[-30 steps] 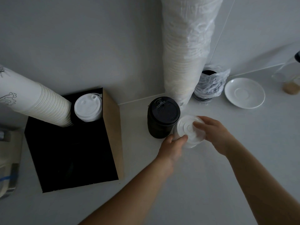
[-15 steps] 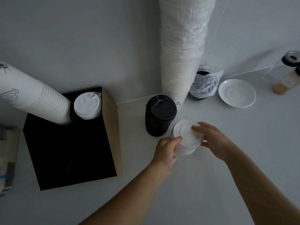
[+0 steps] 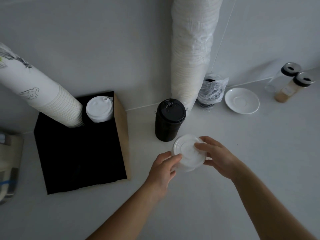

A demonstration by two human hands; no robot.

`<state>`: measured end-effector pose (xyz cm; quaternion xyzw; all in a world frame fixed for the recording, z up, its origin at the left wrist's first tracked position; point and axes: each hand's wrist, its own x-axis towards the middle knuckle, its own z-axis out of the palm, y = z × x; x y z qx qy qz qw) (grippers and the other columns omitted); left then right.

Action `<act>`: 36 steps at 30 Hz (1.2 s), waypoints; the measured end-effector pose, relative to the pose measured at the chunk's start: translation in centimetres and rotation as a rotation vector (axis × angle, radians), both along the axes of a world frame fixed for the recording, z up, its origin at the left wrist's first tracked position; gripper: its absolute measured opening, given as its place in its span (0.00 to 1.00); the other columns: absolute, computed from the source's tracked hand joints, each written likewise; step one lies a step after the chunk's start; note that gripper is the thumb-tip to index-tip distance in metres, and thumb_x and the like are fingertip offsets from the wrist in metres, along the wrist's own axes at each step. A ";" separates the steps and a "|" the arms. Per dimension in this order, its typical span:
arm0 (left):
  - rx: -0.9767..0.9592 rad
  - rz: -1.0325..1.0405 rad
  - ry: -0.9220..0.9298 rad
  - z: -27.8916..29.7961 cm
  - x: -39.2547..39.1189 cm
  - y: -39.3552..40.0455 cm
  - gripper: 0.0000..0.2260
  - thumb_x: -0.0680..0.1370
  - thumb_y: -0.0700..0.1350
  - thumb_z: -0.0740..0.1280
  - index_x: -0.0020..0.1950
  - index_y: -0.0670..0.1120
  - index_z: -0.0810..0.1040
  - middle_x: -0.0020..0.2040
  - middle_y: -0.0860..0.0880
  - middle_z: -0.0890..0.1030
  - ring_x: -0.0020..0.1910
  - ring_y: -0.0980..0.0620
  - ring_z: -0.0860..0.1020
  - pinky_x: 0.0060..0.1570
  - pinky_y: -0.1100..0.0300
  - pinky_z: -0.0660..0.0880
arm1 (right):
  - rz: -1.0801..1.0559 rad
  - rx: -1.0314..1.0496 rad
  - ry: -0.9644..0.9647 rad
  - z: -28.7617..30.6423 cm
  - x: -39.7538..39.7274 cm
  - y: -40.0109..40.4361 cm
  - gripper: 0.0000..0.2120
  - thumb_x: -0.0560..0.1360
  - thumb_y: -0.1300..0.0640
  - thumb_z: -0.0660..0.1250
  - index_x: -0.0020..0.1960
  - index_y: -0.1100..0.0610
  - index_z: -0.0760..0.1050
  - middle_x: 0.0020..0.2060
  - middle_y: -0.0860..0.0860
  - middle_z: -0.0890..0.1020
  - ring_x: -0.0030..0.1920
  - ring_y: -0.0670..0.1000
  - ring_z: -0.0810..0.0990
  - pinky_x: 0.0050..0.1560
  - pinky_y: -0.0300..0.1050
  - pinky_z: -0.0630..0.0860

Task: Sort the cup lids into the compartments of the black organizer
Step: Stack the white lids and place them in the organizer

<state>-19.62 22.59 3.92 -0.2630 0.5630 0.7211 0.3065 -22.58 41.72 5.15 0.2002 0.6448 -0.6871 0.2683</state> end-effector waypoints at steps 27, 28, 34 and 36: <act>-0.042 0.303 0.141 3.6 10.0 -16.8 0.29 0.72 0.51 0.71 0.72 0.48 0.69 0.61 0.49 0.80 0.60 0.49 0.79 0.61 0.54 0.74 | 0.308 -0.001 0.099 3.9 4.3 -17.1 0.20 0.68 0.50 0.75 0.57 0.55 0.77 0.51 0.56 0.86 0.55 0.58 0.83 0.66 0.57 0.74; -0.038 0.329 0.149 3.7 10.1 -17.6 0.27 0.74 0.50 0.70 0.72 0.48 0.69 0.61 0.49 0.81 0.60 0.50 0.79 0.62 0.54 0.74 | 0.325 0.008 0.104 4.0 4.0 -18.2 0.19 0.69 0.51 0.75 0.57 0.55 0.77 0.51 0.56 0.86 0.55 0.58 0.83 0.66 0.57 0.74; 0.060 0.448 0.141 4.2 9.1 -18.8 0.09 0.78 0.48 0.66 0.58 0.53 0.77 0.52 0.55 0.82 0.55 0.56 0.78 0.64 0.54 0.70 | 0.419 0.081 0.114 4.2 0.7 -21.4 0.12 0.70 0.54 0.75 0.52 0.54 0.79 0.53 0.59 0.84 0.57 0.60 0.81 0.65 0.56 0.75; 0.077 0.475 0.128 4.1 8.5 -19.1 0.07 0.79 0.48 0.65 0.56 0.54 0.76 0.52 0.56 0.81 0.54 0.58 0.77 0.65 0.55 0.68 | 0.448 0.127 0.126 4.3 -0.5 -22.9 0.14 0.68 0.50 0.74 0.52 0.50 0.80 0.55 0.57 0.83 0.58 0.59 0.81 0.65 0.56 0.74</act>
